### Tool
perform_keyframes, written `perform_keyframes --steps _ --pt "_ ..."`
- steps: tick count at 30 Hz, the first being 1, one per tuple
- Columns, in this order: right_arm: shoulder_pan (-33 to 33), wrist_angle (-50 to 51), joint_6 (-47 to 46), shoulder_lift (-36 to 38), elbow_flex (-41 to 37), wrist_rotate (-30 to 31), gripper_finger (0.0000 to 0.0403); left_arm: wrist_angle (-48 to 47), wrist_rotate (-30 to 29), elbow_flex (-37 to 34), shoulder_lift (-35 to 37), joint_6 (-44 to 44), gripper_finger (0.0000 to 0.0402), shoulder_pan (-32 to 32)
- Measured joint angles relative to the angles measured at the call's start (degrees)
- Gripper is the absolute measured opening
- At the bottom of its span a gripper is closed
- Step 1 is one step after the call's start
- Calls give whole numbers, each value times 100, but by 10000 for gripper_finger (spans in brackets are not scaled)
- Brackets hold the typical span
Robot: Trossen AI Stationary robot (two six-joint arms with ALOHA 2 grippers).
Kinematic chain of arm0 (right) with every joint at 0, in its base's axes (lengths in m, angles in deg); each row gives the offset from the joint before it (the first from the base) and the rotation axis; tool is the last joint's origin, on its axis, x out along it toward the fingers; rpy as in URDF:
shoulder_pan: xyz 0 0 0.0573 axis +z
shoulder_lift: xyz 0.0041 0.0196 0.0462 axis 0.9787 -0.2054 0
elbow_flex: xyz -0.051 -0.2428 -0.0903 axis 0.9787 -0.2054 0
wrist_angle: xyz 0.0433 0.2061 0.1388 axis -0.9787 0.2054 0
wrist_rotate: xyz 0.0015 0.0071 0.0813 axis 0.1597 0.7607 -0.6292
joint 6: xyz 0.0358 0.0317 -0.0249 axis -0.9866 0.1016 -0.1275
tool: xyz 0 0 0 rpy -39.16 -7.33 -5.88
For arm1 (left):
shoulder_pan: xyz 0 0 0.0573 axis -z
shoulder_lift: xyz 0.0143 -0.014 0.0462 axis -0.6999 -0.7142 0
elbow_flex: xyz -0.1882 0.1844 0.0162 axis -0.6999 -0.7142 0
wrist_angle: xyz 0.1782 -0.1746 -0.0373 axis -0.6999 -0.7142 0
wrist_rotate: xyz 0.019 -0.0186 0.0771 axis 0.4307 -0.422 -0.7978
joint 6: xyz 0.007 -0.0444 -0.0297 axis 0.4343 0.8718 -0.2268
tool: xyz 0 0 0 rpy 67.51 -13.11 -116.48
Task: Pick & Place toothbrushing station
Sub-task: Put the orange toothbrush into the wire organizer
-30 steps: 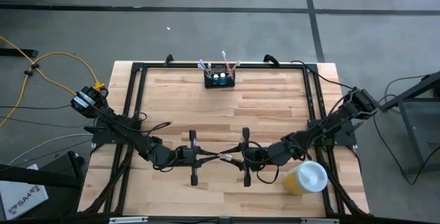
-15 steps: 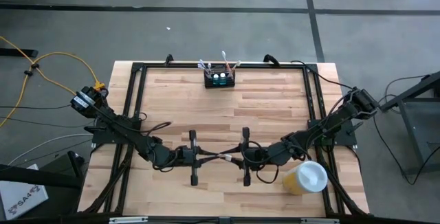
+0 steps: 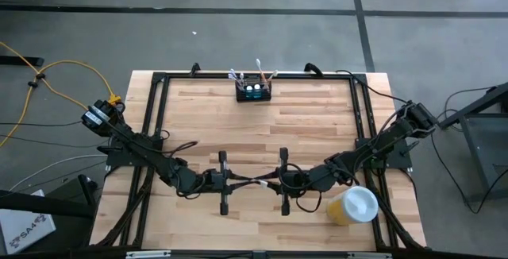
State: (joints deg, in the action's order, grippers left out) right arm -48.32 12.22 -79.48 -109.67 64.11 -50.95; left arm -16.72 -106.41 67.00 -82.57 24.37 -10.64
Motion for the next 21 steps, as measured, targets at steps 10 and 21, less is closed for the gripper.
perform_keyframes --steps 10,21 --pt "0 13 -2 0 0 0 7 4 -2 0 0 85 4 0" --pt "0 90 9 -2 -7 6 7 -3 -26 2 4 174 90 0"
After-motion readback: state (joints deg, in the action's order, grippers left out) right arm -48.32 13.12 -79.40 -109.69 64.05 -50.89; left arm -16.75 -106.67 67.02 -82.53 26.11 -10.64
